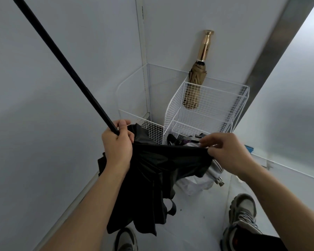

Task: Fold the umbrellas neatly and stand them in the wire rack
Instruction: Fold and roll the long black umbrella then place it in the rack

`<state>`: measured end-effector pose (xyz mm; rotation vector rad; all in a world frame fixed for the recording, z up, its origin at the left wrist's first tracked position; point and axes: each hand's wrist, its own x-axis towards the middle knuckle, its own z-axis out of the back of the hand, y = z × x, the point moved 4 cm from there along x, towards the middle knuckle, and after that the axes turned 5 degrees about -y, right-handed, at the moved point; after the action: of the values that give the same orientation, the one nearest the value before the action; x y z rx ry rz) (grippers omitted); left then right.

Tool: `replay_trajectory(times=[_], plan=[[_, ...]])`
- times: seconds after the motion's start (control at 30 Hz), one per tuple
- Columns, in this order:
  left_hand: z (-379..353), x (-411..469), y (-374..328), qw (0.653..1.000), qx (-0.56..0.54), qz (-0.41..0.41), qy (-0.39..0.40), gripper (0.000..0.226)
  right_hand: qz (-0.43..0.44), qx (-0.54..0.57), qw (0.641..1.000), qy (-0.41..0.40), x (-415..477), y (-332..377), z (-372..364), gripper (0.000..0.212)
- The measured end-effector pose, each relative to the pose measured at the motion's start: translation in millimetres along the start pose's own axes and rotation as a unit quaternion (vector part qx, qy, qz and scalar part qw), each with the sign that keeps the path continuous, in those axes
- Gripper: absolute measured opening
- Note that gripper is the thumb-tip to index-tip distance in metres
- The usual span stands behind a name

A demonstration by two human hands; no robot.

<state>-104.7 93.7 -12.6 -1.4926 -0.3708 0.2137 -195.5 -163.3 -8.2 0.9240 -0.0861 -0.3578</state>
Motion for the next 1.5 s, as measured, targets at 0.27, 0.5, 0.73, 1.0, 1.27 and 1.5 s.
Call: replay_trajectory(times=[0.27, 0.5, 0.73, 1.0, 1.27, 1.5], plan=[[0, 0, 2, 0.999, -0.013, 0.019, -0.026, 0.024, 0.258, -0.124, 0.958, -0.018, -33, 37, -37, 0.033], [3, 4, 5, 1.000, 0.003, 0.018, -0.026, 0.025, 0.228, -0.114, 0.961, -0.111, -15, 20, -26, 0.009], [3, 7, 10, 0.997, -0.024, 0.058, -0.047, 0.025, 0.159, -0.082, 0.975, -0.132, -12, 13, -23, 0.023], [10, 11, 10, 0.995, -0.038, 0.055, -0.073, 0.028, 0.068, -0.110, 0.987, -0.094, -6, 5, -19, 0.006], [7, 7, 6, 0.993, -0.060, 0.054, -0.081, 0.028, 0.102, 0.027, 0.993, 0.048, -37, 32, -55, 0.030], [2, 1, 3, 0.996, -0.052, 0.047, -0.052, 0.029, 0.080, 0.213, 0.968, 0.104, -33, 36, -62, 0.015]])
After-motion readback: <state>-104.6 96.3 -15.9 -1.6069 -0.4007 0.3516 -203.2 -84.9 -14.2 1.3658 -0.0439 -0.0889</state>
